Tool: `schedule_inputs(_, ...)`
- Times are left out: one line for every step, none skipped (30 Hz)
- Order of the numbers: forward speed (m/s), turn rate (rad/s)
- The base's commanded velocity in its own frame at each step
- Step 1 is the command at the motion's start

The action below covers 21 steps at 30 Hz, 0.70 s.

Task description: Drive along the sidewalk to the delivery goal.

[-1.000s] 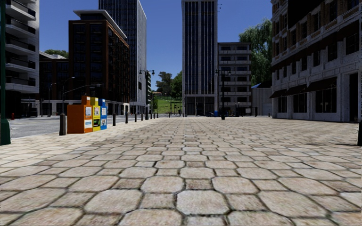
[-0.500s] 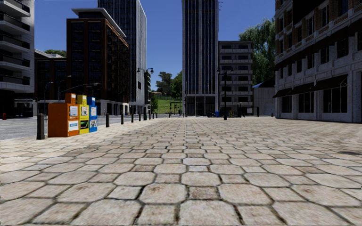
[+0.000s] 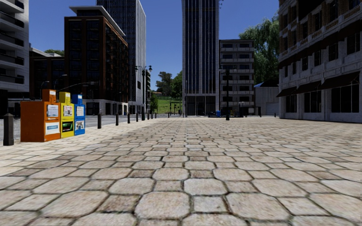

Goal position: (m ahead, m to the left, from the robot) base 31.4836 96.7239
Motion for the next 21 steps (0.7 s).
schedule_inputs(2.00,0.00)
schedule_inputs(2.00,0.00)
schedule_inputs(2.00,0.00)
schedule_inputs(2.00,0.00)
schedule_inputs(2.00,0.00)
schedule_inputs(2.00,0.00)
schedule_inputs(2.00,0.00)
schedule_inputs(2.00,0.00)
schedule_inputs(2.00,0.00)
schedule_inputs(2.00,0.00)
schedule_inputs(2.00,0.00)
schedule_inputs(2.00,0.00)
schedule_inputs(2.00,0.00)
schedule_inputs(2.00,0.00)
schedule_inputs(2.00,0.00)
schedule_inputs(2.00,0.00)
schedule_inputs(2.00,0.00)
schedule_inputs(2.00,0.00)
schedule_inputs(2.00,0.00)
schedule_inputs(2.00,0.00)
schedule_inputs(2.00,0.00)
